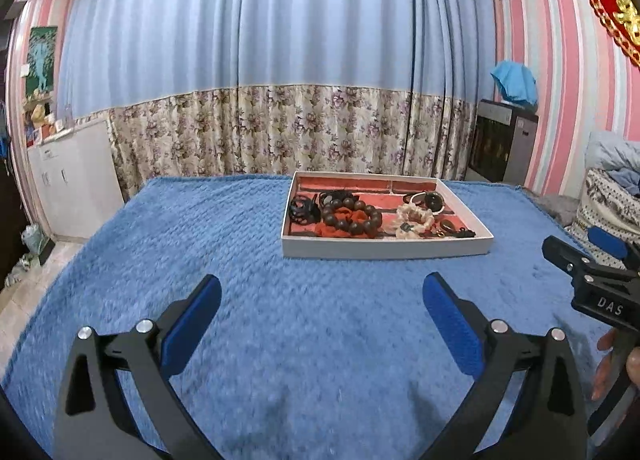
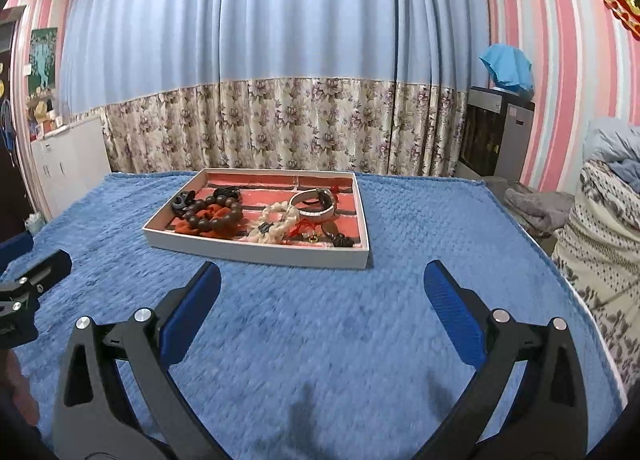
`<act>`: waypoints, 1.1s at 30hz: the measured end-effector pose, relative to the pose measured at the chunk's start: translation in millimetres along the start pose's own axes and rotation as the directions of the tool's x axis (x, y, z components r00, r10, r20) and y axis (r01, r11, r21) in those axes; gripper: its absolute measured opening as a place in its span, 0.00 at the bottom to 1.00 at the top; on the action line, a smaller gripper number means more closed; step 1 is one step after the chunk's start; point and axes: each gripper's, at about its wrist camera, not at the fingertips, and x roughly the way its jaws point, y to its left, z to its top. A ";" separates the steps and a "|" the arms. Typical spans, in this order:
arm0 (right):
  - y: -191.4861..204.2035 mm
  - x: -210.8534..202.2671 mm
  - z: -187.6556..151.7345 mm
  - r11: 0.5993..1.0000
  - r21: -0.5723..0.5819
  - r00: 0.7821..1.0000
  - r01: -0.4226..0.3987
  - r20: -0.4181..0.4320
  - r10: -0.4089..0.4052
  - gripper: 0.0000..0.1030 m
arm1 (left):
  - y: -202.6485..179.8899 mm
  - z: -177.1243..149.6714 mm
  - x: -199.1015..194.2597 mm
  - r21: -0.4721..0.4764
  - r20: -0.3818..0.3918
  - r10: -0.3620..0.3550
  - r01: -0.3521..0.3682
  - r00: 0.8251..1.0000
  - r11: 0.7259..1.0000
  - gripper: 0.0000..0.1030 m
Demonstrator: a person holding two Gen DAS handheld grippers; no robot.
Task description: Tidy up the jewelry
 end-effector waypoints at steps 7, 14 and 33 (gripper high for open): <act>0.0 -32.9 -31.6 1.000 0.024 0.999 -0.003 0.042 0.002 0.96 | 2.4 -19.0 -17.4 -0.031 -0.010 -0.007 0.006 1.000 1.000 0.96; 1.1 -50.7 -51.7 1.000 0.026 0.997 -0.001 0.076 -0.001 0.96 | -6.8 -38.4 -39.0 0.022 0.050 0.039 -0.040 0.998 0.999 0.96; 7.1 -47.8 -62.4 1.000 0.019 0.997 -0.003 0.077 0.002 0.96 | -12.5 -55.0 -38.4 0.050 0.084 0.057 -0.061 0.995 0.997 0.96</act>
